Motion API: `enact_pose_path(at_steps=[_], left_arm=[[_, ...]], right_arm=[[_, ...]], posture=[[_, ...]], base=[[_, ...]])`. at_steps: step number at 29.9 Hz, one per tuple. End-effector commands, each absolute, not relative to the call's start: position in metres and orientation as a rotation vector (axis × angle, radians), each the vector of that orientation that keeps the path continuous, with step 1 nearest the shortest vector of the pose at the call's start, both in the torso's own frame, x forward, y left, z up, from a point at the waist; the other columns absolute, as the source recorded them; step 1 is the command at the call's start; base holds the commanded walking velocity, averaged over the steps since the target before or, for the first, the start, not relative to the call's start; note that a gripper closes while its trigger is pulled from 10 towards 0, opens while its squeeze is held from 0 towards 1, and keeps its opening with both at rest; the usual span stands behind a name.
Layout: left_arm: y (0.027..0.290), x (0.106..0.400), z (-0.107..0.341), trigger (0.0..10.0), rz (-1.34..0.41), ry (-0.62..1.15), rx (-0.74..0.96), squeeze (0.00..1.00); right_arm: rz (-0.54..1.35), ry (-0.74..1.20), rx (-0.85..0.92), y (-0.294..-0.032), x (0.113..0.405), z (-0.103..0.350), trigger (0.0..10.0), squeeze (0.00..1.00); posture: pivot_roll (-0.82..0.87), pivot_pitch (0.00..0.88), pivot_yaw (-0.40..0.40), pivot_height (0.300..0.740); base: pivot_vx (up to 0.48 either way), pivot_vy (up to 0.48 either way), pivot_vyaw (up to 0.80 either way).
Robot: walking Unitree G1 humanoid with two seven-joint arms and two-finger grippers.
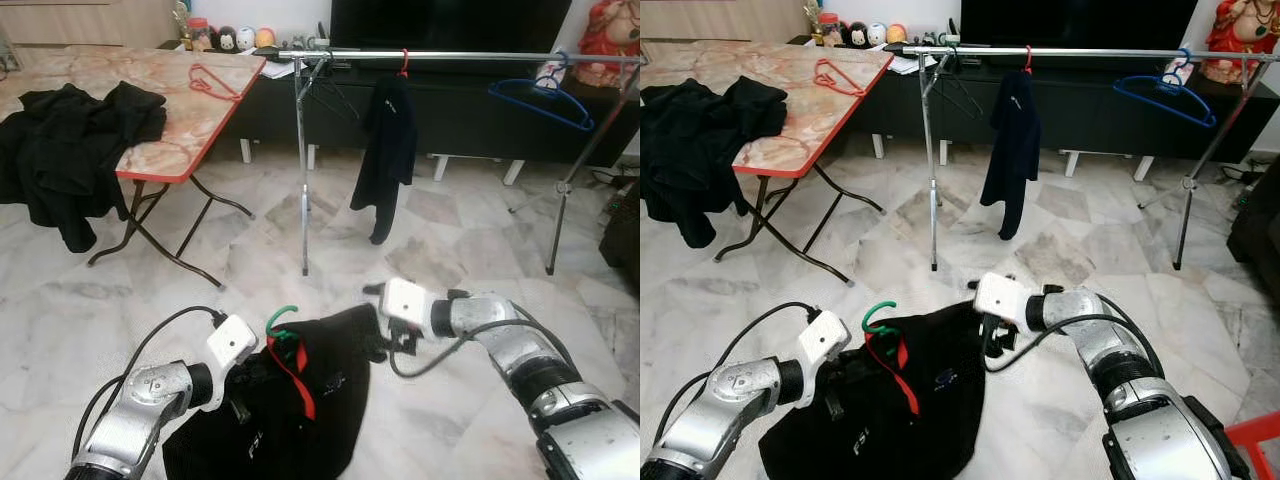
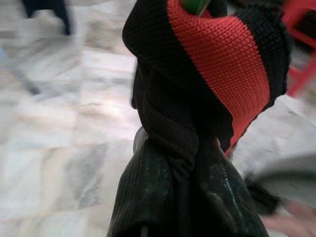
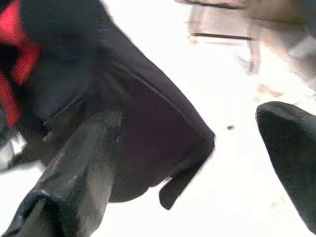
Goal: Hang hanger
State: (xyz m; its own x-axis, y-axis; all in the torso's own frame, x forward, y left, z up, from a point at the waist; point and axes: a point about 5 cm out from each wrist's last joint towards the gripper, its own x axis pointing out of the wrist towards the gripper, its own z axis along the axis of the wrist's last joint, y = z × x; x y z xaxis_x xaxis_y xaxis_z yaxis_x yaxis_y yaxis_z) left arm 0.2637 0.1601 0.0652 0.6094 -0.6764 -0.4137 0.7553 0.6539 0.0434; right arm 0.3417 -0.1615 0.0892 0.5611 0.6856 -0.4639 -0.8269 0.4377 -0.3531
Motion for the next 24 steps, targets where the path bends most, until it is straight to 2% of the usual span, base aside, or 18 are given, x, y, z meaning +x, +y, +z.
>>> enact_pose_path(at_steps=[1, 2, 4, 6, 9, 10, 11, 24], left_arm=[[0.167, 0.268, 0.067, 0.0, -0.746, 0.341, 0.247, 0.00], [0.168, 0.268, 0.065, 0.0, -0.708, 0.336, 0.246, 0.00], [0.170, 0.268, 0.064, 0.0, -0.679, 0.329, 0.254, 0.00], [0.172, 0.267, 0.063, 0.0, -0.637, 0.321, 0.234, 0.00], [0.176, 0.267, 0.060, 0.0, -0.577, 0.310, 0.231, 0.00], [0.177, 0.267, 0.060, 0.0, -0.563, 0.303, 0.231, 0.00], [0.178, 0.267, 0.060, 0.0, -0.544, 0.296, 0.233, 0.00], [0.178, 0.267, 0.060, 0.0, -0.544, 0.296, 0.233, 0.00]], right_arm=[[0.812, 0.302, -0.465, -0.168, 0.339, 0.076, 10.0, 1.00], [0.720, 0.325, -0.388, -0.172, 0.336, 0.067, 10.0, 1.00], [0.668, 0.328, -0.355, -0.173, 0.334, 0.062, 10.0, 1.00], [0.554, 0.377, -0.239, -0.177, 0.327, 0.046, 10.0, 1.00], [0.292, 0.492, -0.072, -0.188, 0.308, 0.016, 10.0, 1.00], [0.153, 0.568, 0.045, -0.194, 0.295, -0.001, 10.0, 1.00], [0.126, 0.597, 0.087, -0.194, 0.289, -0.008, 10.0, 1.00], [0.126, 0.597, 0.087, -0.194, 0.289, -0.008, 10.0, 1.00]], posture=[[0.04, 0.000, -0.037, 0.740], [0.04, 0.000, -0.037, 0.740], [0.03, 0.000, -0.041, 0.740], [0.03, 0.000, -0.043, 0.740], [0.03, 0.000, -0.045, 0.740], [0.04, 0.000, -0.048, 0.740], [0.04, 0.000, -0.048, 0.740], [0.04, 0.000, -0.048, 0.740]], base=[[0.000, 0.000, 0.00], [0.000, 0.000, 0.00], [0.000, 0.000, 0.00], [0.000, 0.000, 0.00], [0.000, 0.000, 0.00], [0.000, 0.000, 0.00], [0.000, 0.000, 0.00], [0.000, 0.000, 0.00]])
